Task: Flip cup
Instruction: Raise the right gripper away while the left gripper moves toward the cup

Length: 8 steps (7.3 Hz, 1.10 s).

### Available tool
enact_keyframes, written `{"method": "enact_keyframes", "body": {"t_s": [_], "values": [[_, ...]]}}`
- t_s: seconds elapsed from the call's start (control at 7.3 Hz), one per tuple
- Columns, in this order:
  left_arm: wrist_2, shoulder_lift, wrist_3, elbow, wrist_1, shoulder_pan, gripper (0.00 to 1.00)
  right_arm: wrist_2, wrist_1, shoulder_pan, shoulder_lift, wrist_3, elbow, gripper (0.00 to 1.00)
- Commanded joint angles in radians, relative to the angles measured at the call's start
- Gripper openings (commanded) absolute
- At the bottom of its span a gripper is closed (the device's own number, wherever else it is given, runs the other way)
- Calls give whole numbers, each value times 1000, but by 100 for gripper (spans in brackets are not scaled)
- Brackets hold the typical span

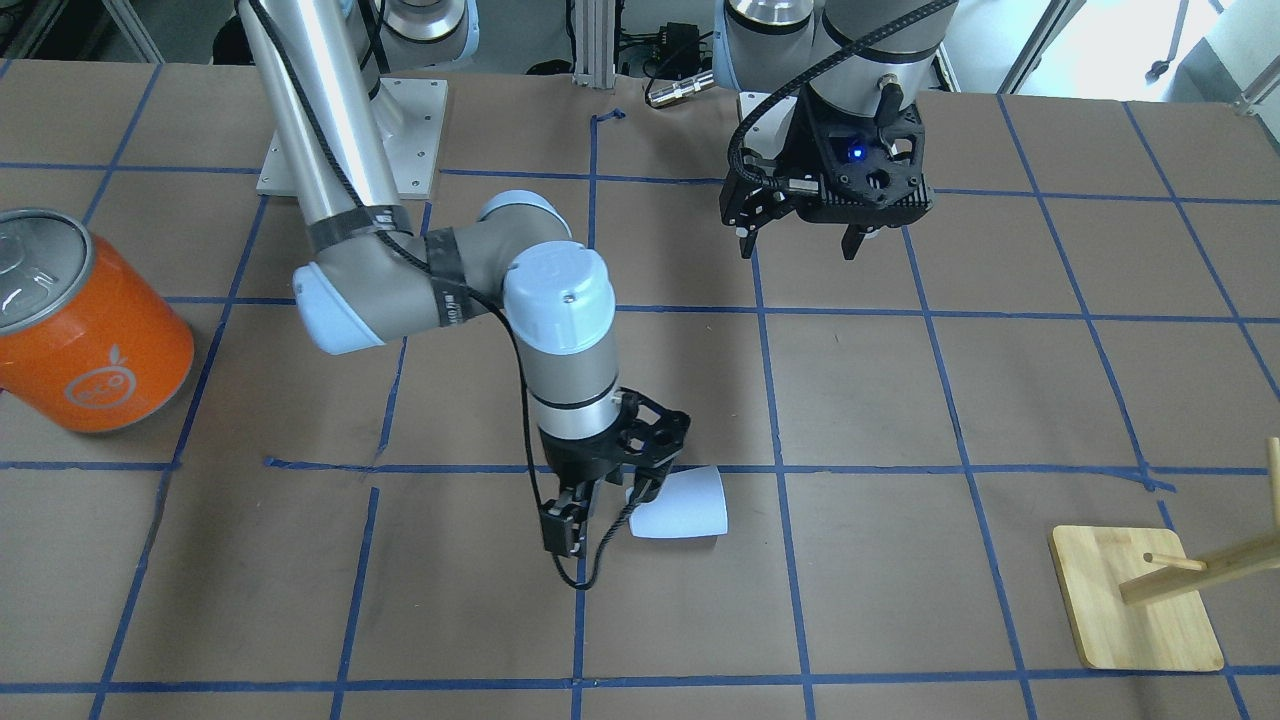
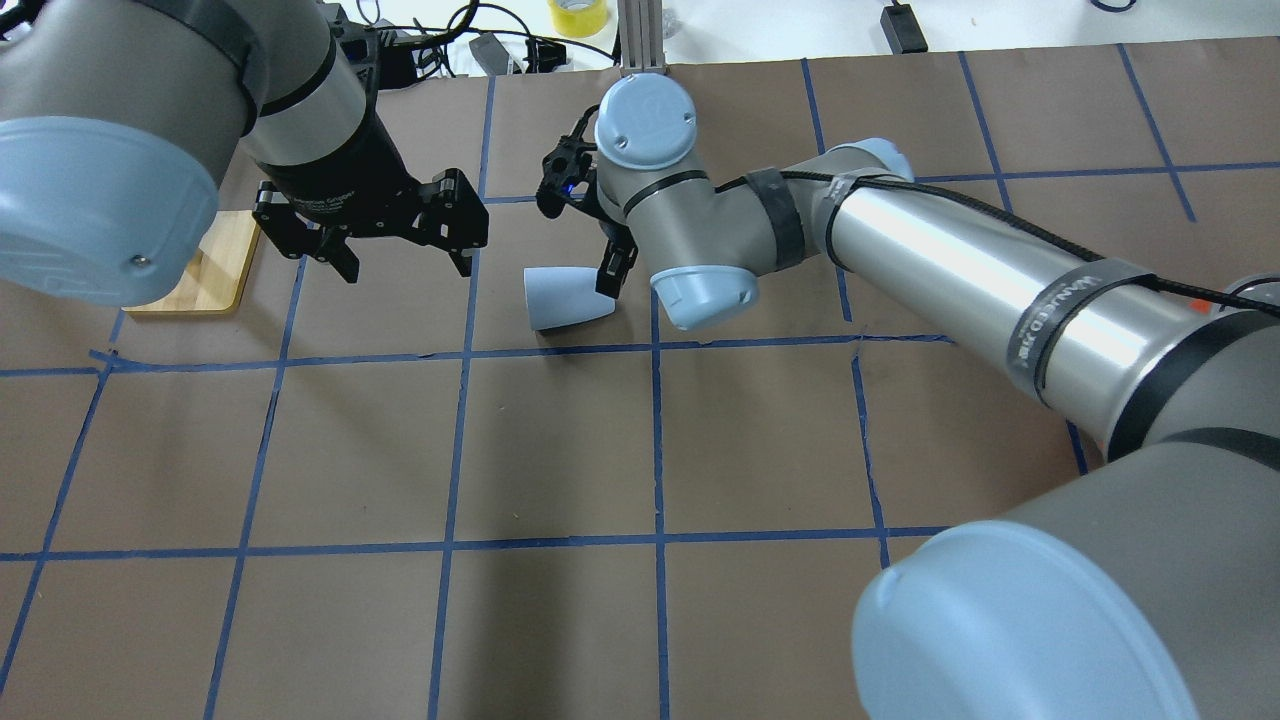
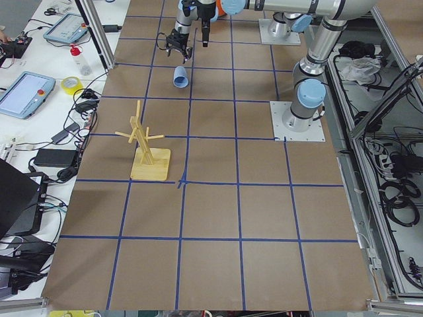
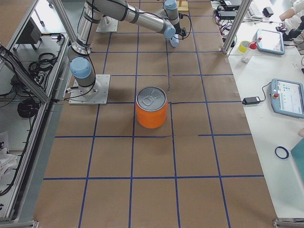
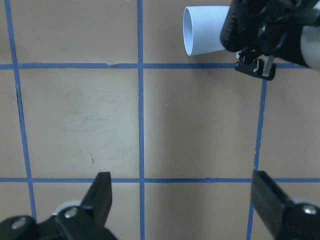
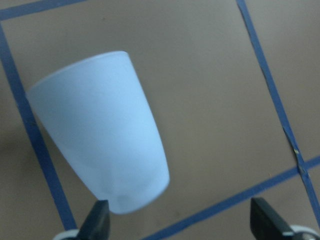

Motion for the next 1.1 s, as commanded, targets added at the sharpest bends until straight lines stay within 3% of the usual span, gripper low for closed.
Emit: {"method": "enact_keyframes", "body": {"t_s": [0.0,0.14,0.41,0.55,0.96], "values": [[1,0,0,0,0,0,100,2,202,-166,-121,21,-1,100],[0,0,3,2,2,2,100,14,280,-244,-168,65,1,100],[-44,-34,11,14,32,62,100,112,331,-357,-213,276,1,100],[-143,-55,35,12,57,104,100,112,388,-371,-242,396,1,100],[-264,-225,83,14,259,136,100,25,570,-376,-353,686,8,100]]}}
